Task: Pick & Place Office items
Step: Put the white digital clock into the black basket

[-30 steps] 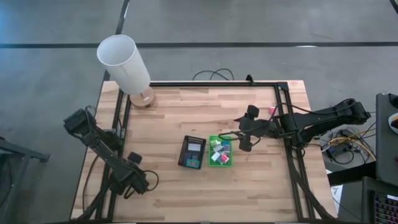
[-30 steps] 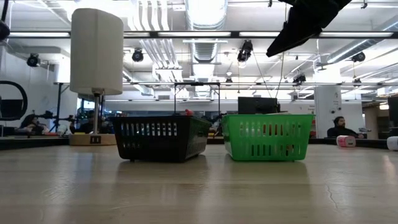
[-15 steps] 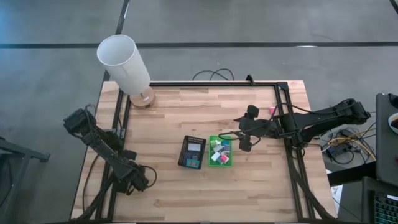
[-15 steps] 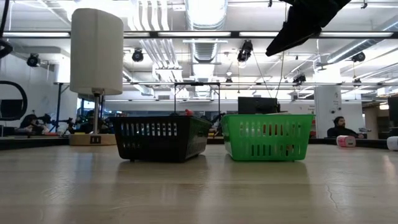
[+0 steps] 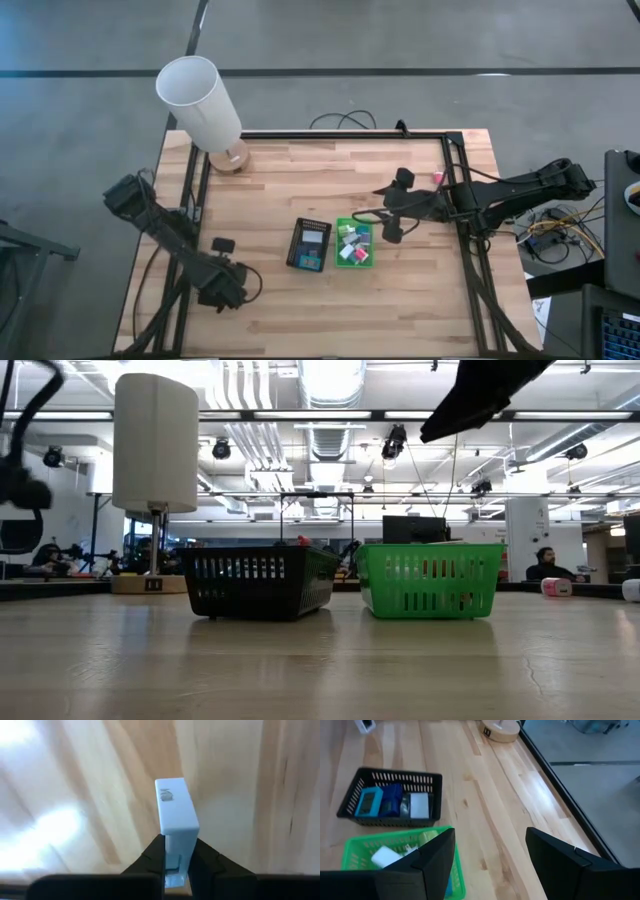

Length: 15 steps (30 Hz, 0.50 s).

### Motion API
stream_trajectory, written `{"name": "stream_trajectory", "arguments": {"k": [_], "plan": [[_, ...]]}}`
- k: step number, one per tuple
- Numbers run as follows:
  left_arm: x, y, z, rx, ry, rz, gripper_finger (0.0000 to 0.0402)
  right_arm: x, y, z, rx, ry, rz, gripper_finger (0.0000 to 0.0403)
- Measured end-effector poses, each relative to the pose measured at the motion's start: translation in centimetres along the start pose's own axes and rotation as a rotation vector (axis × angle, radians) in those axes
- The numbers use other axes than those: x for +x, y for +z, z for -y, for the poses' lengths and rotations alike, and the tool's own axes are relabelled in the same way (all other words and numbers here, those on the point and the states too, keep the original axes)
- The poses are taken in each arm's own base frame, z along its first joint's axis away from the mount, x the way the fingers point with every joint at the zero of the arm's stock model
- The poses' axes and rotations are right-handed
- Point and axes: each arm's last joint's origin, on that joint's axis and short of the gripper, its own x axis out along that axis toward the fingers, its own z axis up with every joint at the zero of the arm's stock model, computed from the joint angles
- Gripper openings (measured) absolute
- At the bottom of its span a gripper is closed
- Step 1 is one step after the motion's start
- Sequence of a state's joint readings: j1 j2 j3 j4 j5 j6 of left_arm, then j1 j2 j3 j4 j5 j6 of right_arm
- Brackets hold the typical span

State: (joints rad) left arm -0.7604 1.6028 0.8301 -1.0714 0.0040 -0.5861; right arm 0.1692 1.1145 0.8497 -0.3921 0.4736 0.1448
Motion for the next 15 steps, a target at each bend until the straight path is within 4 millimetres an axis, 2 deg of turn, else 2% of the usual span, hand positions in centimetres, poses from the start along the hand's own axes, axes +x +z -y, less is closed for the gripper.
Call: {"name": "stream_trajectory", "arguments": {"k": [7, 15], "plan": [[-2.1, 2.5, -1.7, -0.024, 0.078, 0.136, 0.0048, 0.0, 0.3, 0.0, 0.017, 0.004, 0.032, 0.024], [-5.4, 5.0, -3.9, -0.017, 0.308, 0.337, 0.0048, 0.0, 0.3, 0.2, 0.07, -0.083, 0.044, 0.024]]}}
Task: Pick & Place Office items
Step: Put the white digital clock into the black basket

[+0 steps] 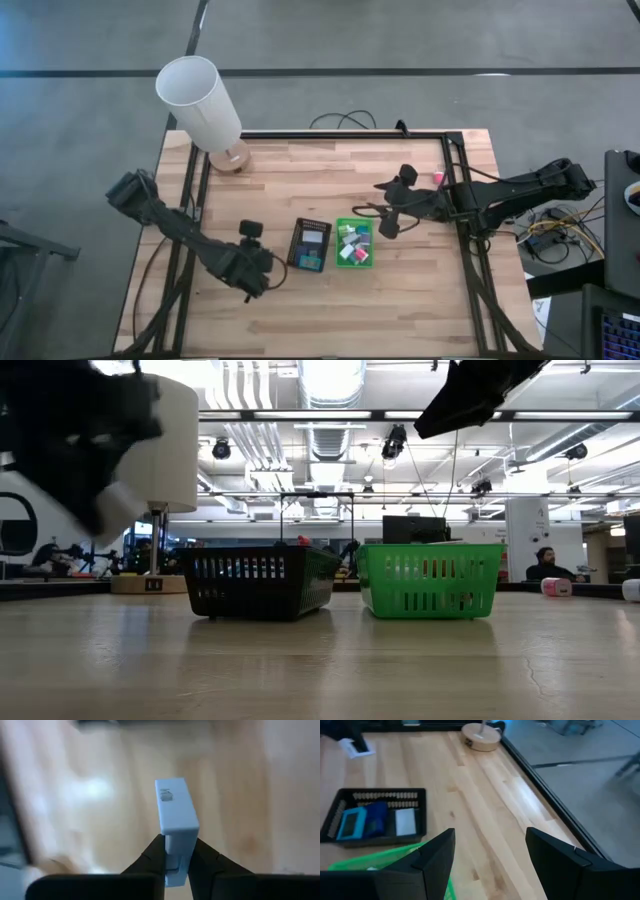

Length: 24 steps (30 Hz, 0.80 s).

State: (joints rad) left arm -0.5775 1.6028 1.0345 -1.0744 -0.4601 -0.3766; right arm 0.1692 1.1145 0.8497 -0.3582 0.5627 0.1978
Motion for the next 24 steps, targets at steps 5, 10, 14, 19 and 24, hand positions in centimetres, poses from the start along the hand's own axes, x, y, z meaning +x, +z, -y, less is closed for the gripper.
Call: {"name": "stream_trajectory", "arguments": {"k": [5, 10, 14, 19, 24], "plan": [[-1.4, 1.7, -1.7, 0.032, 0.197, 0.117, 0.0048, 0.1, -0.2, 0.0, 0.035, -0.014, -0.005, 0.024], [-2.7, 3.0, -3.0, 0.096, 0.366, 0.18, 0.0048, 0.3, -0.9, 0.0, 0.116, -0.022, -0.03, 0.024], [-3.0, 3.3, -3.4, 0.1, 0.413, 0.199, 0.0048, 0.2, -1.7, 0.2, 0.209, -0.048, -0.098, 0.024], [-2.8, 3.5, -3.2, 0.099, 0.426, 0.223, 0.0048, 0.0, -2.5, 0.5, 0.297, -0.114, -0.155, 0.024], [-3.0, 4.6, -3.1, 0.059, 0.416, 0.306, 0.0048, -0.2, -3.0, 0.8, 0.326, -0.144, -0.209, 0.024]]}}
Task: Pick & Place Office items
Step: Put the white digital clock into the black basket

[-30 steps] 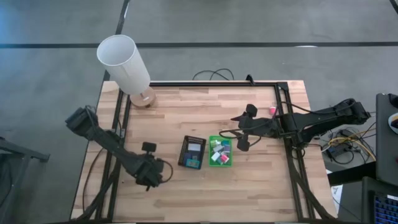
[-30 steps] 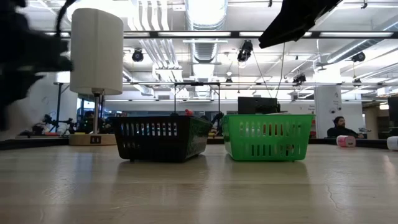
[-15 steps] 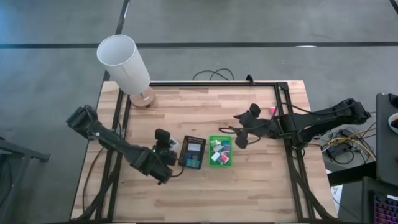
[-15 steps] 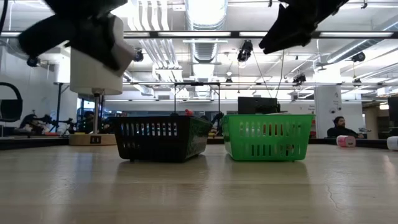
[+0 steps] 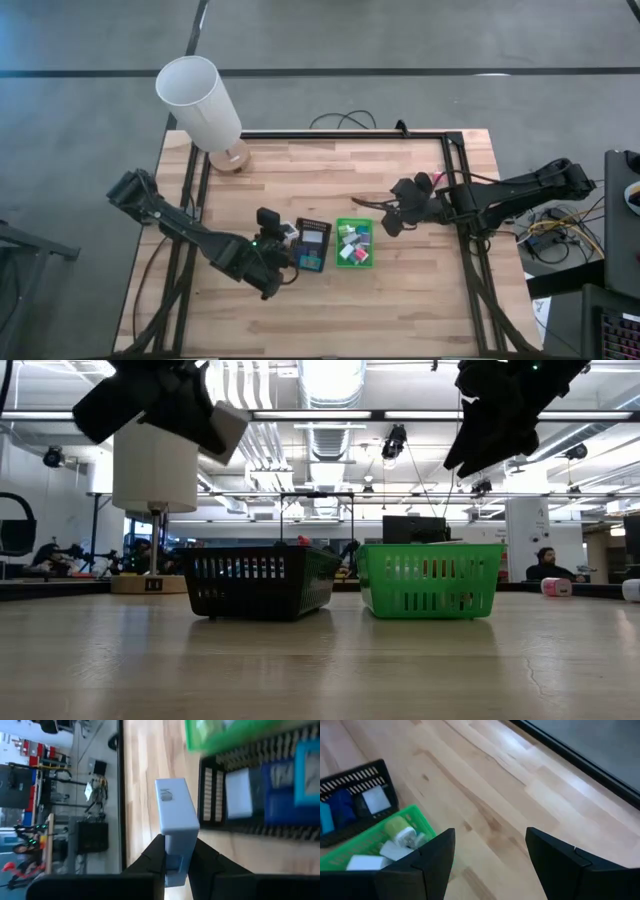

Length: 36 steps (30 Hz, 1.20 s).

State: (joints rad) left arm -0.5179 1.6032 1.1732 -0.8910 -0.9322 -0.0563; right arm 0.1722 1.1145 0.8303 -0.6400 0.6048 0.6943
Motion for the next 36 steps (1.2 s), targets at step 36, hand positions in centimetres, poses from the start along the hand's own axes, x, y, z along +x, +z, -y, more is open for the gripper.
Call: {"name": "stream_trajectory", "arguments": {"k": [36], "plan": [[9.1, -1.5, 0.9, -0.717, -0.273, 0.222, 0.0048, 0.0, 0.0, 0.0, -0.075, 0.0, -0.004, 0.024]]}}
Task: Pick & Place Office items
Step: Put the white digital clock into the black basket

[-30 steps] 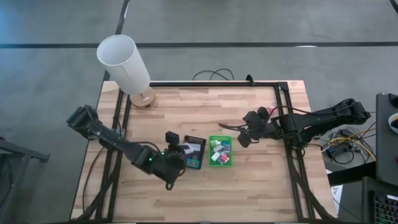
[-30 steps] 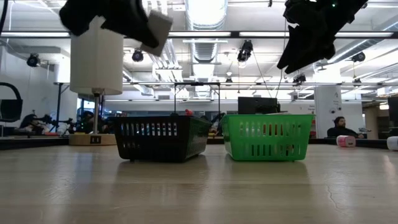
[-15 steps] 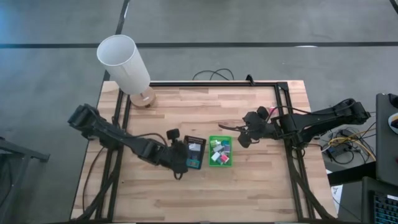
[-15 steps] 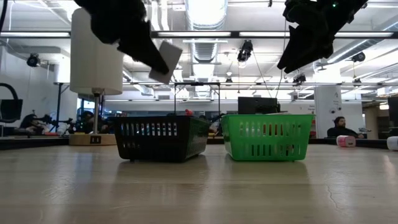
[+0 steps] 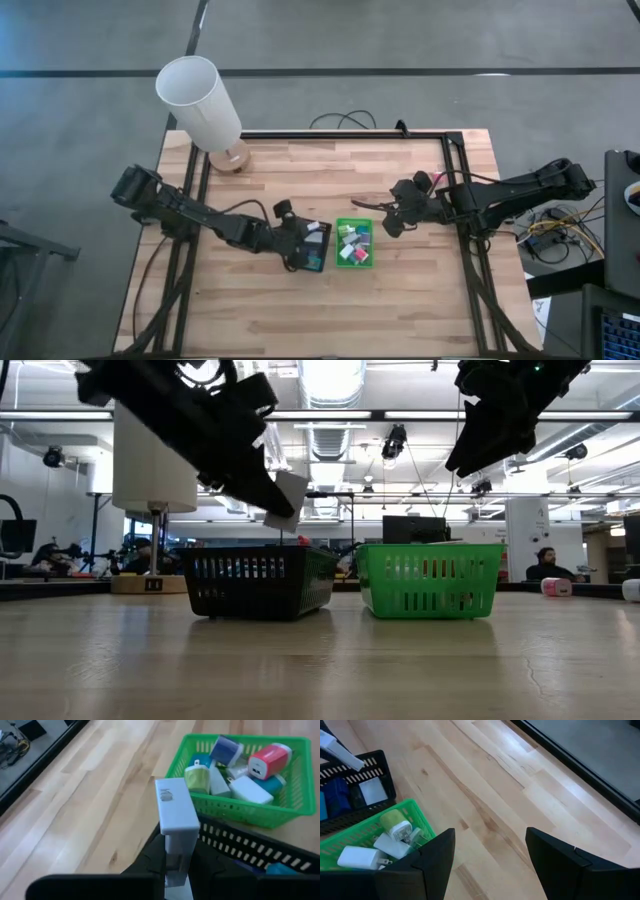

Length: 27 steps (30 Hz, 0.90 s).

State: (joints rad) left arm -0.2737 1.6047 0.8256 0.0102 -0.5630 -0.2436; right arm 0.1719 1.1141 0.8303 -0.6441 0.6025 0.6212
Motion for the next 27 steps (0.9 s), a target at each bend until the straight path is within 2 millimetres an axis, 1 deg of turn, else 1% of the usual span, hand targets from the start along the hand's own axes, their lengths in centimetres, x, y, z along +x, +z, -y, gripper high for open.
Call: {"name": "stream_trajectory", "arguments": {"k": [5, 12, 18, 27], "plan": [[0.2, -0.9, -0.1, -0.026, -0.007, 0.005, 0.0048, 0.0, 0.0, 0.0, 0.001, 0.0, 0.001, 0.024], [0.4, -1.3, 0.0, -0.039, -0.022, -0.01, 0.0048, 0.0, 0.1, 0.0, 0.004, 0.003, 0.005, 0.024], [1.6, -2.4, 0.4, -0.023, -0.026, -0.058, 0.0048, 0.0, 0.1, 0.0, 0.005, 0.004, 0.006, 0.024], [2.0, -2.6, 0.5, -0.021, -0.029, -0.068, 0.0048, 0.0, 0.1, -0.1, 0.009, 0.007, 0.01, 0.024]]}}
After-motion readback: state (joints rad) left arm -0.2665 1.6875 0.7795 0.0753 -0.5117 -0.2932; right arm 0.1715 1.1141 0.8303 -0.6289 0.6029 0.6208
